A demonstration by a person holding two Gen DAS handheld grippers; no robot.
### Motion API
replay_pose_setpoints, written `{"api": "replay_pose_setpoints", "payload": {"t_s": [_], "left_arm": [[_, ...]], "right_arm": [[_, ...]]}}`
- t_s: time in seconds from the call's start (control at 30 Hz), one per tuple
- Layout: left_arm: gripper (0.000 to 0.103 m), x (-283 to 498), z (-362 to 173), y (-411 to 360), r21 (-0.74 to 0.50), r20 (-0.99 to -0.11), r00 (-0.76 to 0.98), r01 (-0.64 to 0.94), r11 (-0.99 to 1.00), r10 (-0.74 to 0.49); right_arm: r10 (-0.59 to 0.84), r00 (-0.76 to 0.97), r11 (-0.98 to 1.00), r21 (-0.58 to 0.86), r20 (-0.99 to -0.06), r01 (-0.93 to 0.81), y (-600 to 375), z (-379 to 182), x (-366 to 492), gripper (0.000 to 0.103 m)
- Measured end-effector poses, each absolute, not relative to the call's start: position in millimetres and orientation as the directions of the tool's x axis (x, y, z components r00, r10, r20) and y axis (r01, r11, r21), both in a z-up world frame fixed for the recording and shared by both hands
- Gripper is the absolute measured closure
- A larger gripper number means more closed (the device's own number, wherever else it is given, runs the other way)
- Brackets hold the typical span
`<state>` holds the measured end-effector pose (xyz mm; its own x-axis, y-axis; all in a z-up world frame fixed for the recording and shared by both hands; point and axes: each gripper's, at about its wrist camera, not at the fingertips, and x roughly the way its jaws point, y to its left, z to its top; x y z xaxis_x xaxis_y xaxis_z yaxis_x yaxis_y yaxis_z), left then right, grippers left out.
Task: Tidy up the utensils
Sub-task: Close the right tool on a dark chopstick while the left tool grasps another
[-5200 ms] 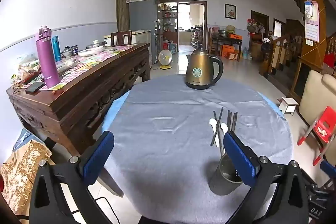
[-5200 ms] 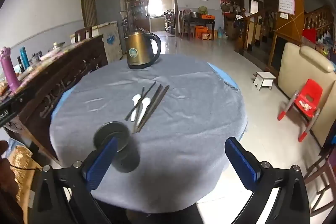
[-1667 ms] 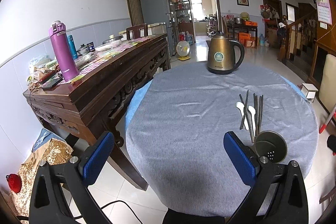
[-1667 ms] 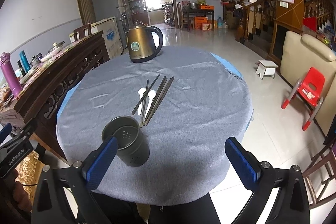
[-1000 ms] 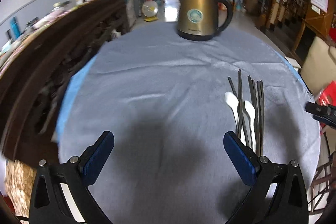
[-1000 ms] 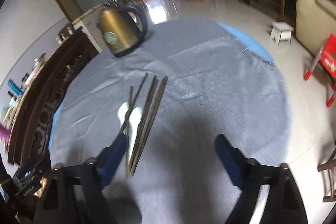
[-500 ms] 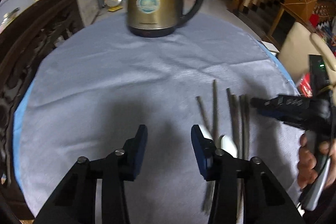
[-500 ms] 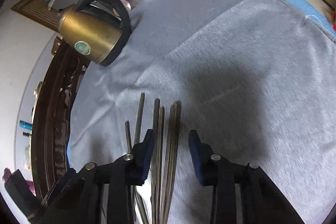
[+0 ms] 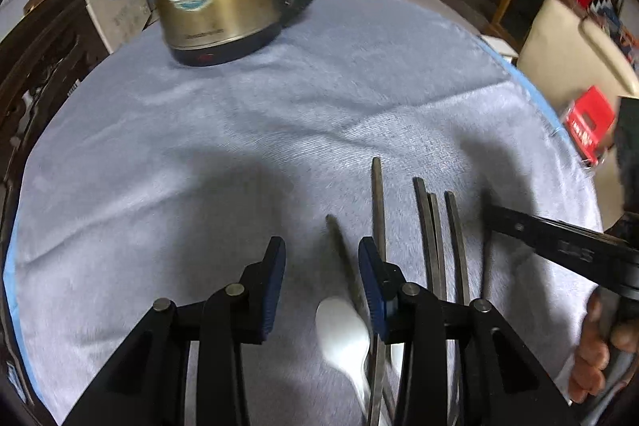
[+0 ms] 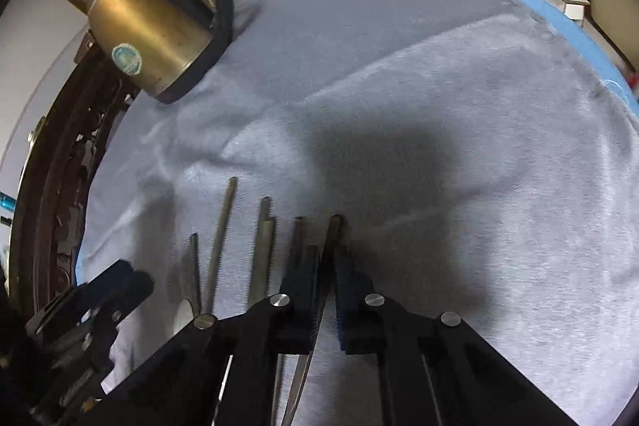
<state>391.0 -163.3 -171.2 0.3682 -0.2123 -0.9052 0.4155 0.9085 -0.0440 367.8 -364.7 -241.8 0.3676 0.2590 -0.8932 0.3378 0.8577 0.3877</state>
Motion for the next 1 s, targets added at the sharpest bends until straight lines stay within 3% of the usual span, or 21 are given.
{"api": "replay_pose_setpoints", "payload": {"t_s": [0.33, 0.43, 0.5, 0.53, 0.63, 0.73, 0.8, 0.87, 1.0], "left_arm": [[0.065, 422, -198, -211, -0.004, -0.925, 0.338, 0.45, 0.893, -0.175], [0.076, 425, -198, -217, 0.006, -0.922, 0.344, 0.469, 0.883, -0.177], [0.095, 423, -197, -221, 0.01, -0.921, 0.343, 0.497, 0.868, -0.186], [0.096, 422, -196, -223, 0.019, -0.92, 0.346, 0.506, 0.862, -0.183], [0.097, 418, -195, -222, 0.024, -0.916, 0.356, 0.509, 0.86, -0.185], [0.098, 416, -192, -209, -0.016, -0.909, 0.359, 0.476, 0.879, -0.211], [0.098, 412, -186, -200, -0.048, -0.9, 0.365, 0.458, 0.888, -0.237], [0.098, 405, -175, -187, -0.069, -0.888, 0.38, 0.446, 0.892, -0.259], [0.098, 385, -141, -153, -0.126, -0.84, 0.437, 0.42, 0.899, -0.322]], "right_arm": [[0.327, 0.375, 0.794, 0.467, -0.867, 0.388, -400, -247, 353, 0.095], [0.337, 0.364, 0.775, 0.476, -0.868, 0.416, -406, -245, 353, 0.092], [0.334, 0.352, 0.767, 0.469, -0.874, 0.437, -407, -244, 354, 0.091], [0.323, 0.339, 0.77, 0.454, -0.883, 0.448, -407, -244, 356, 0.089], [0.288, 0.305, 0.785, 0.406, -0.908, 0.468, -402, -245, 359, 0.069], [0.2, 0.279, 0.841, 0.311, -0.939, 0.442, -382, -241, 364, 0.064], [0.108, 0.265, 0.882, 0.215, -0.958, 0.419, -368, -239, 367, 0.066], [0.014, 0.247, 0.92, 0.109, -0.969, 0.375, -353, -238, 371, 0.089], [0.031, 0.275, 0.917, 0.137, -0.961, 0.374, -353, -236, 365, 0.096]]}}
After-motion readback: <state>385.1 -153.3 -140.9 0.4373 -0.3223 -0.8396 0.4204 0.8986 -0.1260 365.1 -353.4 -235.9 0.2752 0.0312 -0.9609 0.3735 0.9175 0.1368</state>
